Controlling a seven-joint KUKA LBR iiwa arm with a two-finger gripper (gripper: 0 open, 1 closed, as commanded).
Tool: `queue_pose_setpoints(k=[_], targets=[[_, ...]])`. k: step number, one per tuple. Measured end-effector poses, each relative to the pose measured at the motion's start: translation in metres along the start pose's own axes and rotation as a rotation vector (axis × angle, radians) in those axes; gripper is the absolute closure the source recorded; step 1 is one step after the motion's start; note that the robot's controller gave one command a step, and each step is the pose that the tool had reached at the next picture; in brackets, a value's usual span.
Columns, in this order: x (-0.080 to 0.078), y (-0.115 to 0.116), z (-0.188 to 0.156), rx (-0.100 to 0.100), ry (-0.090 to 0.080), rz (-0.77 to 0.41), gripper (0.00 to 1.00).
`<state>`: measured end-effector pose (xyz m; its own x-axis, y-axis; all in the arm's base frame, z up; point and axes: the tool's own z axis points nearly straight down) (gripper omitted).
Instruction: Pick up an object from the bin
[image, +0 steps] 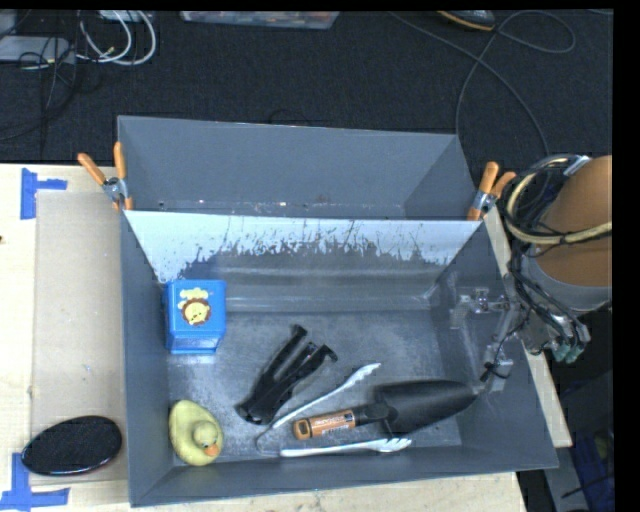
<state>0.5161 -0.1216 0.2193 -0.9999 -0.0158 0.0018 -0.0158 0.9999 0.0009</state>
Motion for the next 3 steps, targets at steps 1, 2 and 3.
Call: queue_pose_setpoints(k=[1,2,3], targets=[[0.000,0.000,0.000,0.000,0.000,0.000,0.00],[0.021,0.047,0.057,0.000,-0.001,0.020,0.00],[0.028,0.035,0.079,0.001,-0.003,-0.003,0.00]])
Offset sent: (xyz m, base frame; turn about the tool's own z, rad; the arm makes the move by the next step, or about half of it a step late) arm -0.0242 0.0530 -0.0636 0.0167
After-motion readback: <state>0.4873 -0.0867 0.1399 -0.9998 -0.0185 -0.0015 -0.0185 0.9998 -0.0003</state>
